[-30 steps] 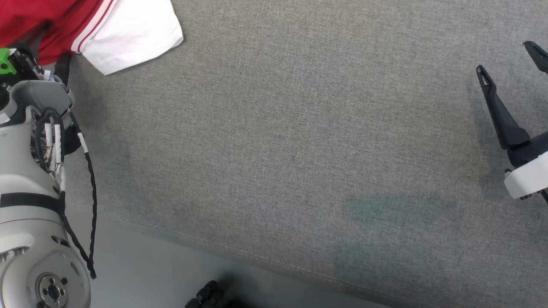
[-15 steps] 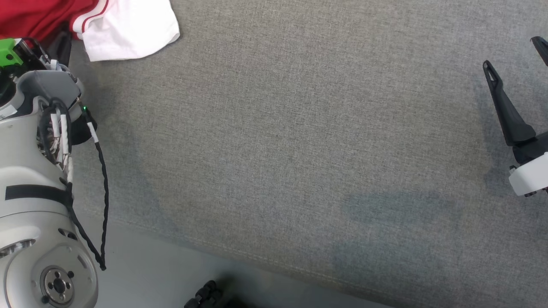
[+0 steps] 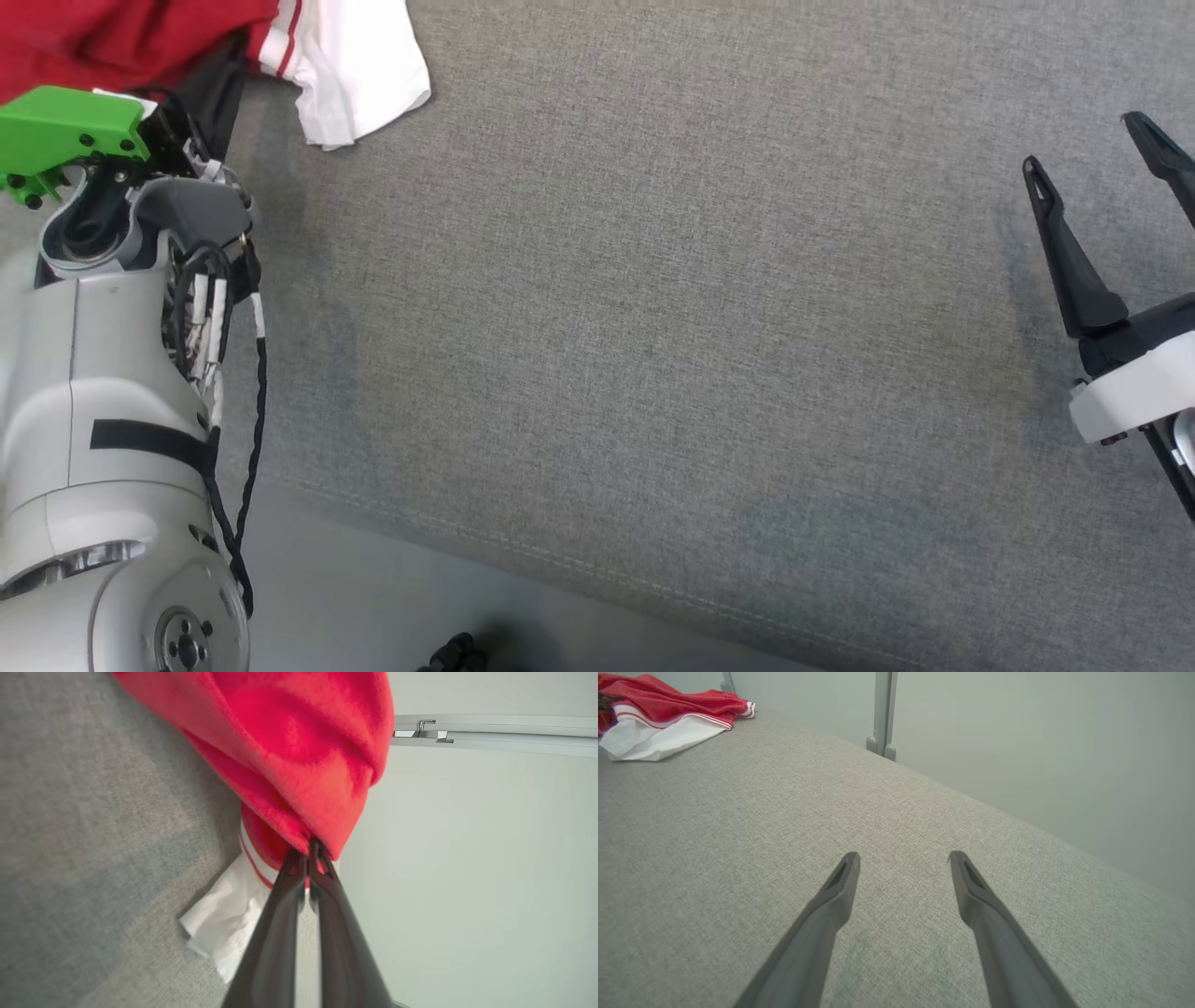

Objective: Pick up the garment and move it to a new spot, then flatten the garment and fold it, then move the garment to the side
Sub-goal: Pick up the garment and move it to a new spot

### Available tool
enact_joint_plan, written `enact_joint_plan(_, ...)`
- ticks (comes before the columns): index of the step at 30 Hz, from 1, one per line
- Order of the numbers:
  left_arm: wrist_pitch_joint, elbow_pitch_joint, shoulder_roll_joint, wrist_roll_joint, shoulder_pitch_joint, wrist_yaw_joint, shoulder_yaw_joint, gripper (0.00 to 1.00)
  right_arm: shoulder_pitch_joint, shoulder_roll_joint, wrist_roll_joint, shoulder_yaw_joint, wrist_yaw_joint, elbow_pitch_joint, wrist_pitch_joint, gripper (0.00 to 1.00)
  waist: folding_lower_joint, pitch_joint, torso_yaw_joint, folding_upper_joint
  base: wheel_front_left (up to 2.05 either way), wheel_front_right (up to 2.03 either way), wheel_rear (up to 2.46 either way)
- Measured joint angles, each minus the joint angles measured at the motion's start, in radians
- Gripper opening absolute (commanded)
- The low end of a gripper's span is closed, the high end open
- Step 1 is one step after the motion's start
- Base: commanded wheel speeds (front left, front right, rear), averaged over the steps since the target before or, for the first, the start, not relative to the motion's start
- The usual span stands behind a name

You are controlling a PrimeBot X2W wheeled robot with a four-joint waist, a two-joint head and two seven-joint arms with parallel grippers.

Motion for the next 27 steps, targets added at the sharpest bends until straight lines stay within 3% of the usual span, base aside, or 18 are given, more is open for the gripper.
enact_joint_plan(6,0.082,0.059,0.007,-0.064,0.043,-0.023,-0.138,0.0,-0.002,0.048,0.008,0.039,0.0,0.021,-0.03,1.0,0.0,-0.037,-0.009,0.0,0.0,0.0,0.0)
enact_joint_plan(14,0.138,0.06,0.016,-0.175,0.062,-0.034,-0.323,0.0,-0.029,0.116,0.017,0.09,0.001,0.061,-0.077,1.0,0.0,-0.067,-0.076,0.0,0.0,0.0,0.0)
enact_joint_plan(20,0.188,-0.025,0.023,-0.264,0.09,-0.034,-0.513,0.0,-0.029,0.158,0.025,0.086,0.0,0.105,-0.113,1.0,0.0,-0.085,-0.146,0.0,0.0,0.0,0.0)
enact_joint_plan(27,0.209,-0.244,0.054,-0.386,0.188,-0.036,-0.804,0.0,-0.027,0.218,0.026,0.069,0.0,0.17,-0.175,1.0,0.0,-0.112,-0.248,0.0,0.0,0.0,0.0)
